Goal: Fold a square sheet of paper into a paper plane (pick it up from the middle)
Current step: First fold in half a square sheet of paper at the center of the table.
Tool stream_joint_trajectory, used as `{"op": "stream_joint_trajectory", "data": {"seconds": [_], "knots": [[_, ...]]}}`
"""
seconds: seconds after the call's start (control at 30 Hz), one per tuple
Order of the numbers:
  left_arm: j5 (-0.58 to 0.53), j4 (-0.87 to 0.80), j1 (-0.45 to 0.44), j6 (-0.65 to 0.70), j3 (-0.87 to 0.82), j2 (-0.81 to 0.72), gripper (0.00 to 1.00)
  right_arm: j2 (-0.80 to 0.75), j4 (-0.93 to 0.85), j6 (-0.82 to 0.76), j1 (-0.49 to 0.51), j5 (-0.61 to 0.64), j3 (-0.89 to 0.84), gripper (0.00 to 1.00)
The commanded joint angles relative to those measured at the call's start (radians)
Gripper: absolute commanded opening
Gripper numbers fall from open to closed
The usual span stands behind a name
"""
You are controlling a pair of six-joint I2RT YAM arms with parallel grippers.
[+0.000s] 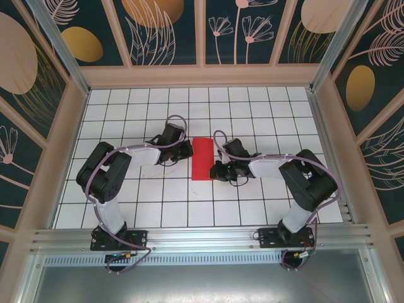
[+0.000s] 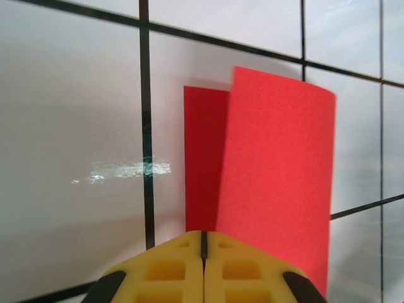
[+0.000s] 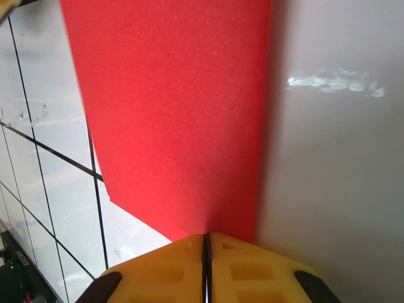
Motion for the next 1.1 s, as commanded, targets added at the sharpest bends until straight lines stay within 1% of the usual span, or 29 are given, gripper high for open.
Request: {"op": "stream_joint_trajectory", "data": {"seconds": [0.0,0.13,0.23,0.3,0.4,0.5,0.57,0.63,0.7,0.87,1.0,1.07], "knots": [[-0.017,-0.004,0.005,-0.01,-0.017,-0.066,0.14,-0.013,0.005,-0.008,-0.02,0.026,0.037,0.13],[0.03,0.047,0.006,-0.013,-0.024,-0.091,0.23,-0.032,0.08,0.047,-0.06,0.04,0.02,0.15],[0.061,0.062,0.006,-0.012,-0.006,-0.09,0.26,-0.015,0.12,0.069,-0.085,0.05,0.028,0.15],[0.056,0.06,0.006,-0.016,0.007,-0.09,0.29,0.014,0.124,0.073,-0.092,0.058,0.052,0.15],[0.003,0.043,0.006,-0.022,0.022,-0.094,0.3,0.071,0.117,0.06,-0.092,0.069,0.107,0.15],[-0.118,0.003,0.005,-0.039,0.022,-0.135,0.3,0.12,0.11,0.047,-0.091,0.064,0.158,0.15],[-0.189,-0.014,0.006,-0.043,0.015,-0.165,0.32,0.143,0.105,0.039,-0.092,0.056,0.19,0.16],[-0.21,-0.007,0.005,-0.045,0.001,-0.193,0.33,0.167,0.102,0.031,-0.091,0.046,0.215,0.16],[-0.174,0.017,0.006,-0.039,-0.009,-0.208,0.33,0.193,0.088,0.018,-0.091,0.035,0.243,0.16],[0.001,0.106,0.005,-0.06,-0.018,-0.166,0.31,0.248,0.074,0.006,-0.087,-0.006,0.271,0.15],[0.093,0.143,0.006,-0.07,0.012,-0.082,0.26,0.273,0.063,-0.007,-0.075,-0.022,0.281,0.15],[0.106,0.145,0.006,-0.071,0.022,-0.03,0.22,0.286,0.063,-0.019,-0.075,-0.032,0.287,0.14]]}}
